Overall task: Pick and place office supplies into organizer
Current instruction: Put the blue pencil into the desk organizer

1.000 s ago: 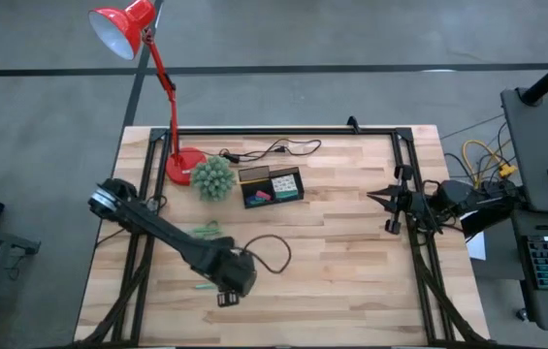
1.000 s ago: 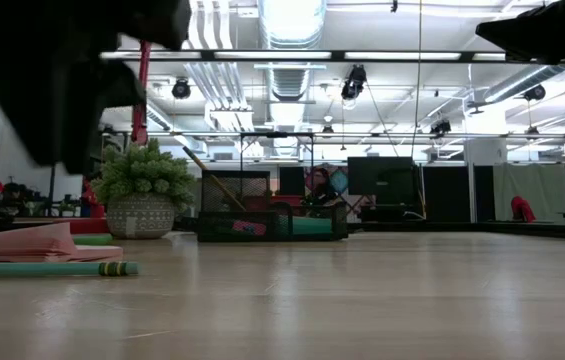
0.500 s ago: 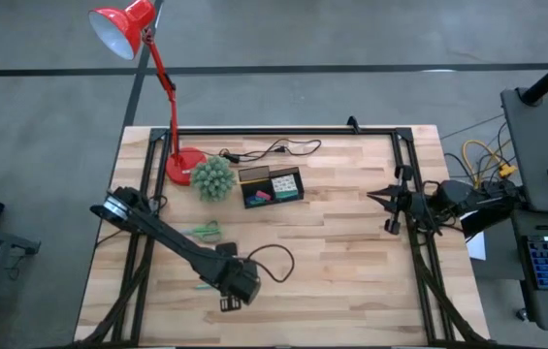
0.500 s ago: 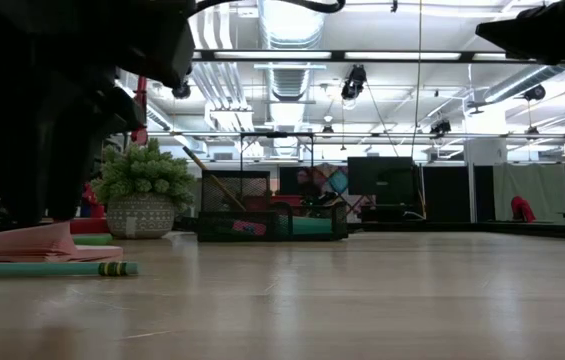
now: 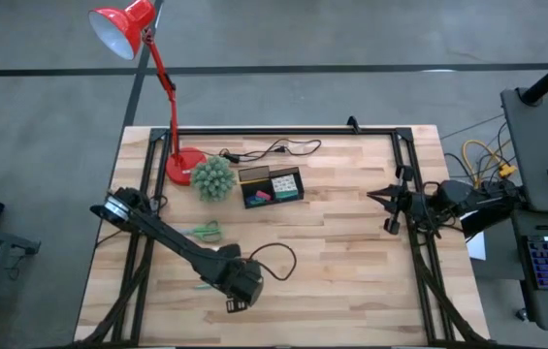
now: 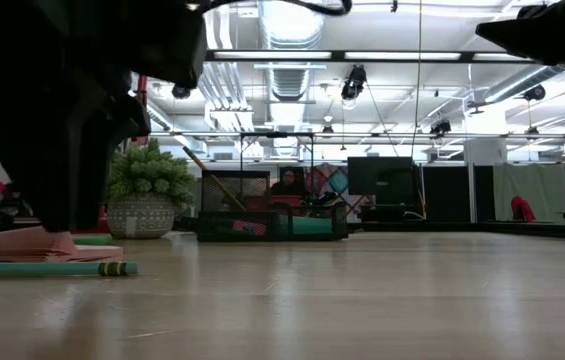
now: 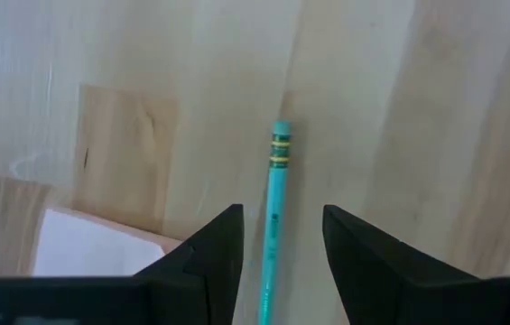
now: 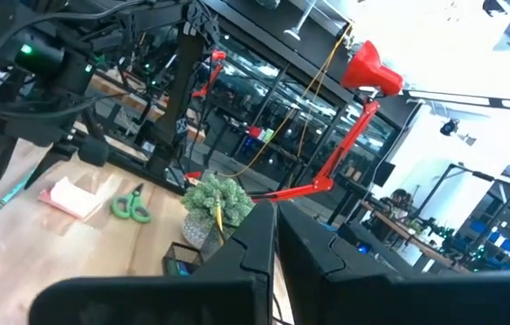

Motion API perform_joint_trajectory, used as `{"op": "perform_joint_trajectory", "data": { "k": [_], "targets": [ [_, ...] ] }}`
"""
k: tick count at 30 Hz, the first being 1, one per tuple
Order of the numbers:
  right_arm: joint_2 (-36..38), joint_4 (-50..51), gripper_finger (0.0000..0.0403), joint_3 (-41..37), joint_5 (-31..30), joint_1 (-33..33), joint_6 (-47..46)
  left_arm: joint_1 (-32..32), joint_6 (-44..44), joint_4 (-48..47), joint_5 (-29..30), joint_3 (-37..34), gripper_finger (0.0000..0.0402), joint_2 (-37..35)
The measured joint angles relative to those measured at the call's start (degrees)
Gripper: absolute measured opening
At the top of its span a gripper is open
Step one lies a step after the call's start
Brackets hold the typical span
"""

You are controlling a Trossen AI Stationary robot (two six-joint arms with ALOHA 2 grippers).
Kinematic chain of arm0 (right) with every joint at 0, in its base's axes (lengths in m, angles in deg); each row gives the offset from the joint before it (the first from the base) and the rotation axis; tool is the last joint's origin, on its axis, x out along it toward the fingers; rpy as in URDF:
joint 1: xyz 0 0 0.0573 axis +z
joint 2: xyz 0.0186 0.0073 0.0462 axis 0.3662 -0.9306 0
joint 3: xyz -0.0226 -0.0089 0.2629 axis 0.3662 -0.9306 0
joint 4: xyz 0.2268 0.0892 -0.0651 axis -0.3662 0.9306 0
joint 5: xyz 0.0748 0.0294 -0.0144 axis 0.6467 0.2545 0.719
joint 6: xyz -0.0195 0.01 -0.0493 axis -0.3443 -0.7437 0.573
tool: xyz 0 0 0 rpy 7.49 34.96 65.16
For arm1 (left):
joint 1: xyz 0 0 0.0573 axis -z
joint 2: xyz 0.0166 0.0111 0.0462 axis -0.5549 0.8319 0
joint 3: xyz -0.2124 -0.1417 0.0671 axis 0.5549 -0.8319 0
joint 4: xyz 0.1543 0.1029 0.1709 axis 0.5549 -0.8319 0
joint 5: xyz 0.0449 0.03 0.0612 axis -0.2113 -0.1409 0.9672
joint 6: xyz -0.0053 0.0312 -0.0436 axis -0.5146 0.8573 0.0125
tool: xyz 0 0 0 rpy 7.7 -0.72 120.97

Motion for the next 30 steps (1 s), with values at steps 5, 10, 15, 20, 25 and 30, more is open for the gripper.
{"op": "perform_joint_trajectory", "data": {
  "k": [5, 10, 15, 20, 25, 30],
  "targets": [
    [0.0, -0.1, 0.0009, 0.0, 0.0, 0.0, 1.9, -0.2, -1.8, 0.7, 0.3, -0.5, 0.0139, 1.6],
    [0.0, -2.2, 0.0009, 0.0, 0.0, 0.0, 3.6, -0.3, -1.6, 1.7, 0.1, -0.2, 0.0139, 3.6],
    [0.0, -4.4, 0.0009, 0.0, 0.0, 0.0, 4.2, -0.4, -1.6, 1.9, 0.0, -0.1, 0.0139, 5.1],
    [0.0, -4.5, 0.0009, 0.0, 0.0, 0.0, 5.1, -0.5, -1.6, 1.8, -0.1, 0.0, 0.0139, 5.7],
    [0.0, -4.5, 0.0009, 0.0, 0.0, 0.0, 5.1, -0.9, -1.5, 1.9, -0.3, -0.1, 0.0133, 5.5],
    [0.0, -4.6, 0.0009, 0.0, 0.0, 0.0, 5.0, -1.6, -1.6, 1.9, -0.9, -0.2, 0.0107, 5.6]
  ]
}}
